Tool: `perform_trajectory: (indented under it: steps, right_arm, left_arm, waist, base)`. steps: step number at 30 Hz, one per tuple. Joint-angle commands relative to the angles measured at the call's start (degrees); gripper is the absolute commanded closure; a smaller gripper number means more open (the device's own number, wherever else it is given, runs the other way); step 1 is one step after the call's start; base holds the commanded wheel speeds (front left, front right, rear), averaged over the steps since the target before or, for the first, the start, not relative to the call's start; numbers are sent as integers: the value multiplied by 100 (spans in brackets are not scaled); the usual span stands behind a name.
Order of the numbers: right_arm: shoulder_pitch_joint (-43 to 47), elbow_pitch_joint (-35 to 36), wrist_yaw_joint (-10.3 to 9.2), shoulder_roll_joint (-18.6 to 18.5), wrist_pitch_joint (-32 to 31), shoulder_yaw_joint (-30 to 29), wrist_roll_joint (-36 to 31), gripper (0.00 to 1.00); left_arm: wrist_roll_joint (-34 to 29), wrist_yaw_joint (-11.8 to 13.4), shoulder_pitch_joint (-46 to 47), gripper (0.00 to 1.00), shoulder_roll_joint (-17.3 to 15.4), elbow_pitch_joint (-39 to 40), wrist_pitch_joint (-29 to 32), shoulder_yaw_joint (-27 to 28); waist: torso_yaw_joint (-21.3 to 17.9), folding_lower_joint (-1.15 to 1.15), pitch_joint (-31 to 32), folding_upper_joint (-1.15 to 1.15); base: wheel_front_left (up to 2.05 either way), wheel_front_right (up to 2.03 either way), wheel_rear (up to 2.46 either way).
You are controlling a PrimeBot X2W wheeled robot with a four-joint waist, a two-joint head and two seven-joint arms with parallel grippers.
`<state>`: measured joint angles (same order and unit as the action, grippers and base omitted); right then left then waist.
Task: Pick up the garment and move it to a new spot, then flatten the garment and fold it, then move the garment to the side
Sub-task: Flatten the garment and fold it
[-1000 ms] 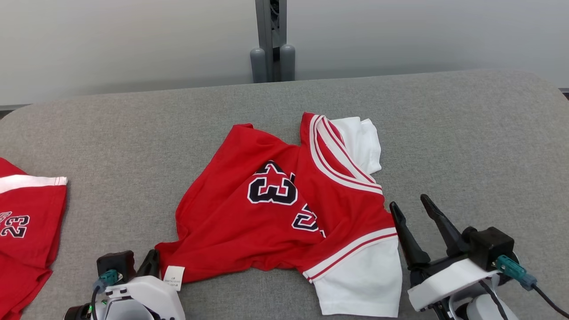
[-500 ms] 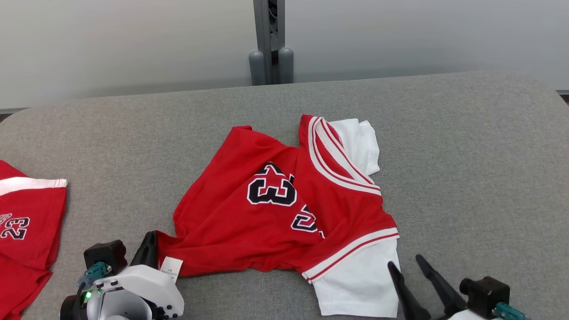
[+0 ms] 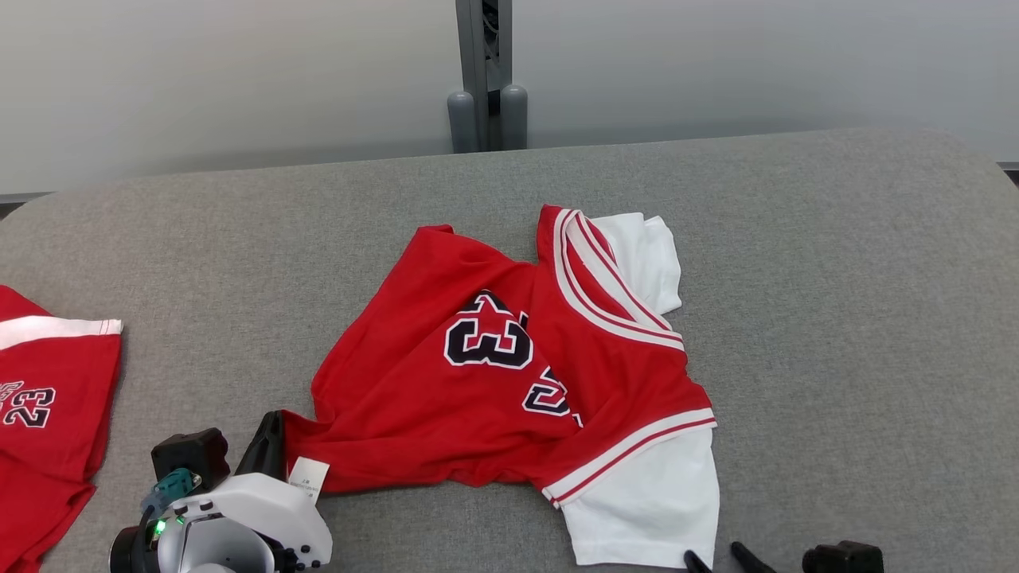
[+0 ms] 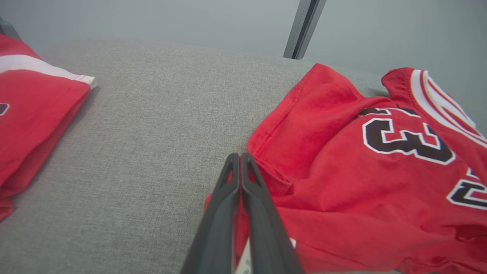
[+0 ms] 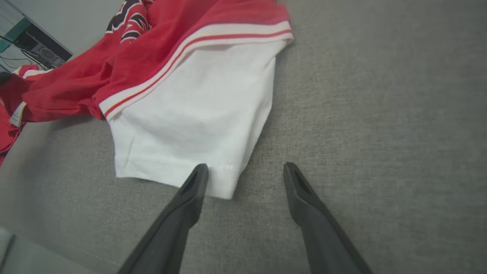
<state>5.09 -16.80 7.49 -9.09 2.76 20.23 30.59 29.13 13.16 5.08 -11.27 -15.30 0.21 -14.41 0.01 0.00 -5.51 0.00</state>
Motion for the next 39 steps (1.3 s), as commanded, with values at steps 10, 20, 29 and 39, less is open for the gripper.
perform_trajectory:
  steps: [10, 20, 29, 39]
  right_arm:
    - [66, 25, 1, -16, -332, 109, 139, 0]
    - [-101, 62, 1, -49, -123, 89, 85, 100]
    - [-461, 524, 1, -281, 349, -247, -148, 100]
    - [-1395, 1242, 1, -583, 394, -750, -550, 100]
  left_arm:
    - [54, -12, 70, 100, -42, -27, -39, -33]
    - [87, -10, 66, 100, -49, -69, -99, -48]
    - [166, -47, 104, 100, -61, 7, -209, 1]
    - [508, -305, 288, 100, 87, 554, -358, 105]
  waist:
    - [48, 0, 14, 0]
    - [65, 0, 11, 0]
    - [-17, 0, 167, 0]
    - [-116, 0, 456, 0]
  base:
    - [0, 0, 0]
    - [0, 0, 0]
    - [0, 0, 0]
    - [0, 0, 0]
